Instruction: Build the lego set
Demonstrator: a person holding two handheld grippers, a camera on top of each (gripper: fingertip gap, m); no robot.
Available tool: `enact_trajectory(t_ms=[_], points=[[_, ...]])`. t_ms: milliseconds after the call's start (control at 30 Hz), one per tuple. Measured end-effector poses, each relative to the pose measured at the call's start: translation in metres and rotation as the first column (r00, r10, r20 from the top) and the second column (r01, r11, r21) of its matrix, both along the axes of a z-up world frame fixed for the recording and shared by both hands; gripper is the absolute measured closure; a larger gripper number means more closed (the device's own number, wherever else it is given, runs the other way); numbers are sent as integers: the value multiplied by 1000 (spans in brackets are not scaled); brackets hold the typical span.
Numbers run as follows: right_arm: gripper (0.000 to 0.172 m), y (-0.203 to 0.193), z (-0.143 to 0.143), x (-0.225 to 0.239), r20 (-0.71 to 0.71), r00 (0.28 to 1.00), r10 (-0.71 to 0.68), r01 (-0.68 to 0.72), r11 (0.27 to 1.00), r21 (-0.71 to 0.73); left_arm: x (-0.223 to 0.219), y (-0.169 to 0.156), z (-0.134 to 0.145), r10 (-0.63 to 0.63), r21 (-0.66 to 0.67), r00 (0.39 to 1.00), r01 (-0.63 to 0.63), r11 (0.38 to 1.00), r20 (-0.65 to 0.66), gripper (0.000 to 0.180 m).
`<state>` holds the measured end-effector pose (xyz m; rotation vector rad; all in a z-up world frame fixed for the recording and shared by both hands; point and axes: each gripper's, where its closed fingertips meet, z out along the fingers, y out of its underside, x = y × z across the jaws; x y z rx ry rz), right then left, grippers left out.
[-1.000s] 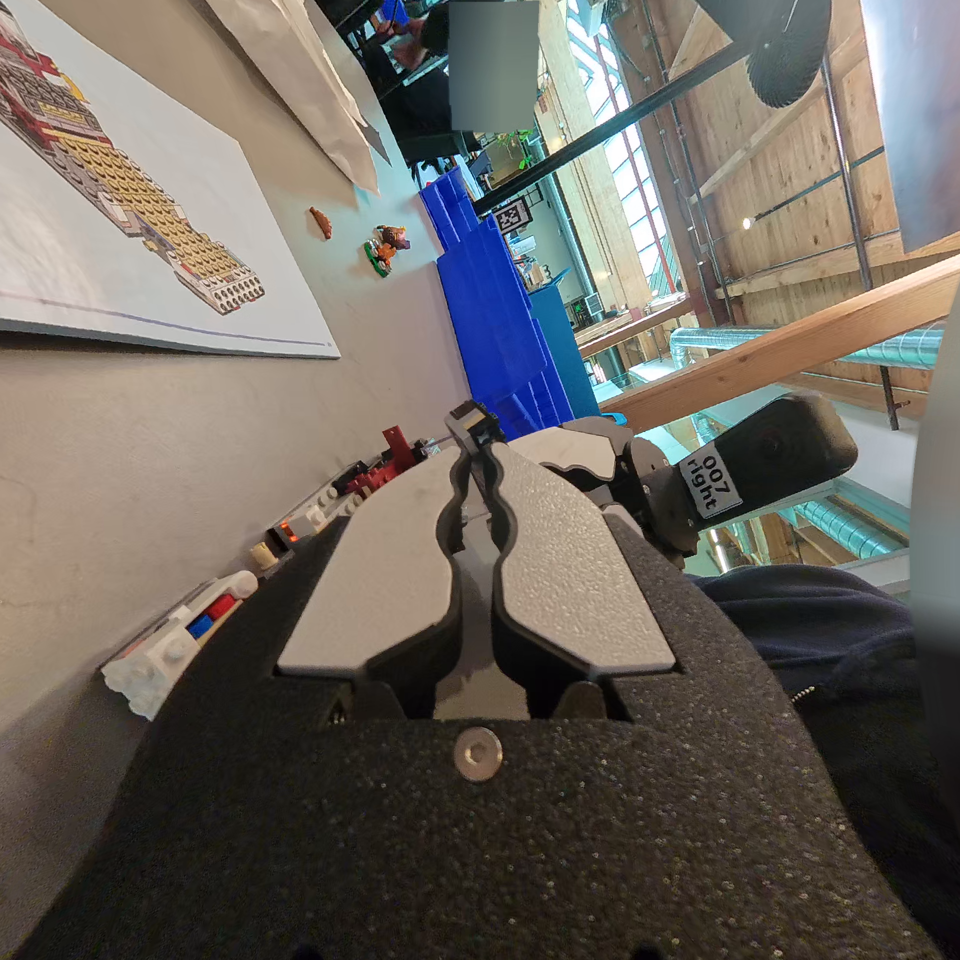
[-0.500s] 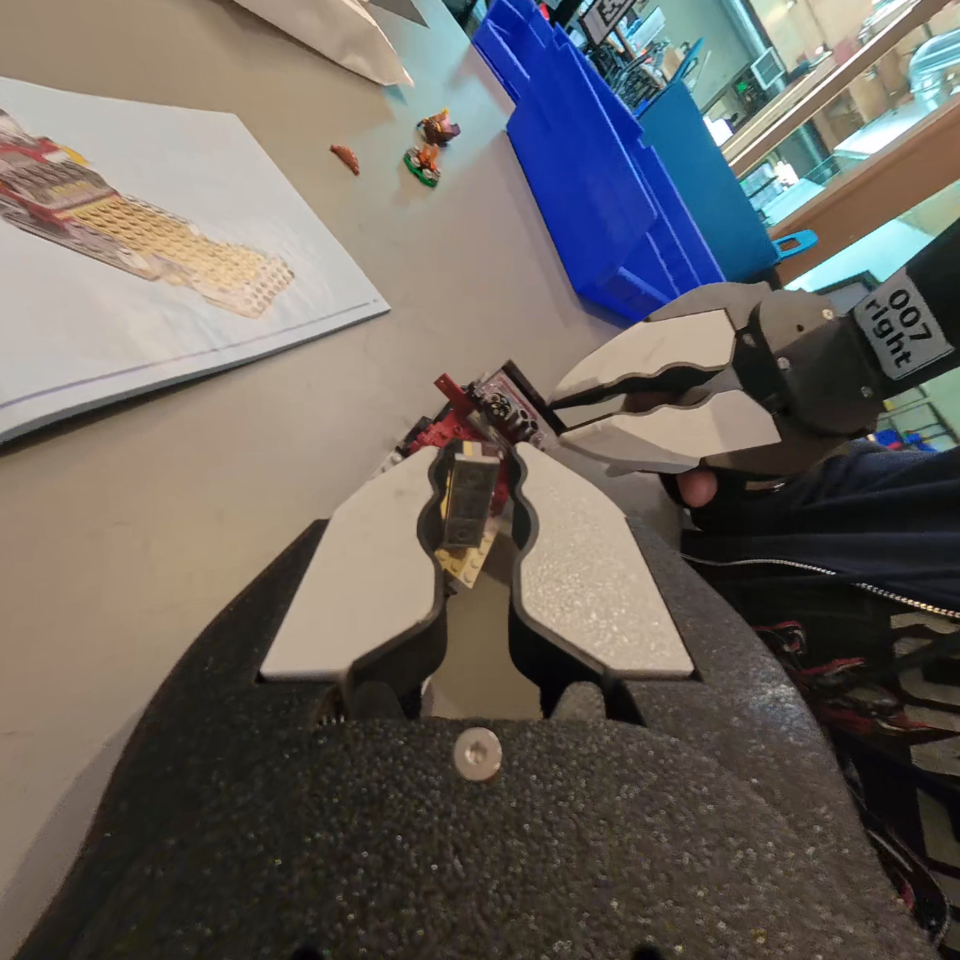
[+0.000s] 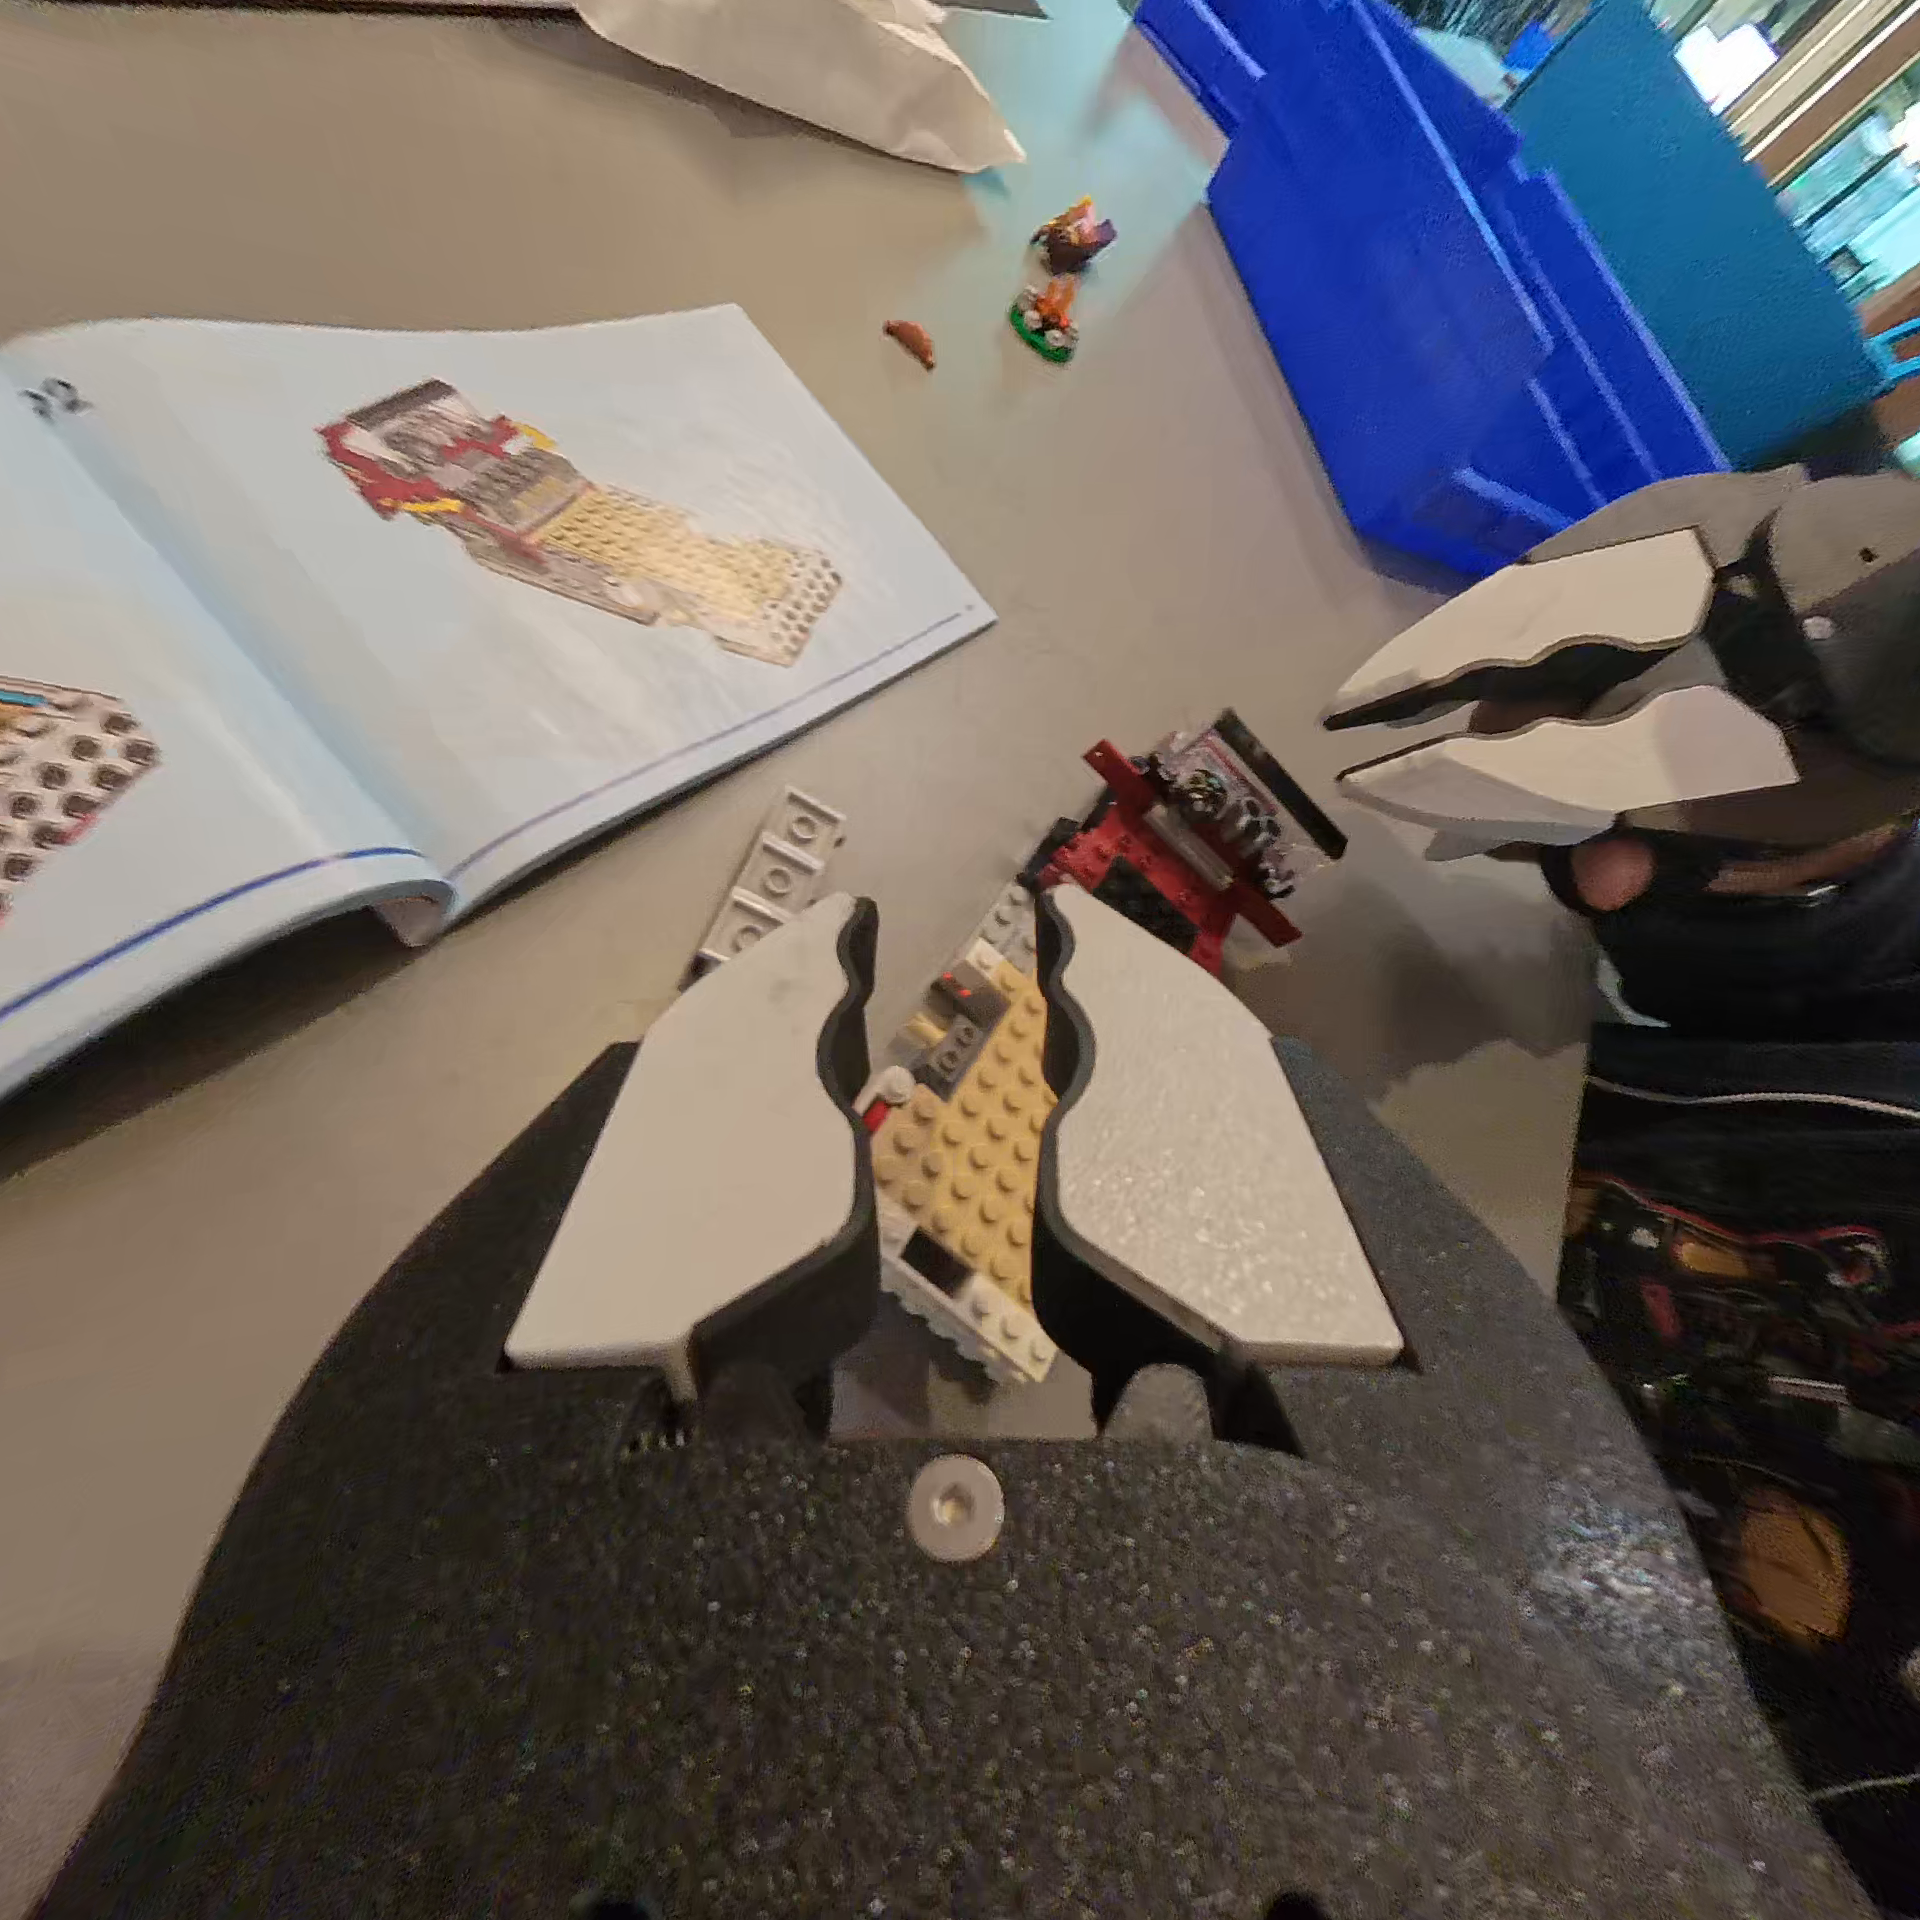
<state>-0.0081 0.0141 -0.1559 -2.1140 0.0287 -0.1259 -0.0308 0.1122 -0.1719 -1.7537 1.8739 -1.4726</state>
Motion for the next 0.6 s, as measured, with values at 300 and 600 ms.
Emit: enact_trajectory(t_ms=[300, 600], points=[[159, -6, 4, 26, 20, 1000, -2, 2, 1000, -10, 10, 23, -39, -122, 399, 981, 172, 901, -147, 144], [157, -4, -1, 33, -4, 1000, 13, -13, 1000, -15, 20, 14, -49, -170, 389, 964, 239, 890, -204, 163]])
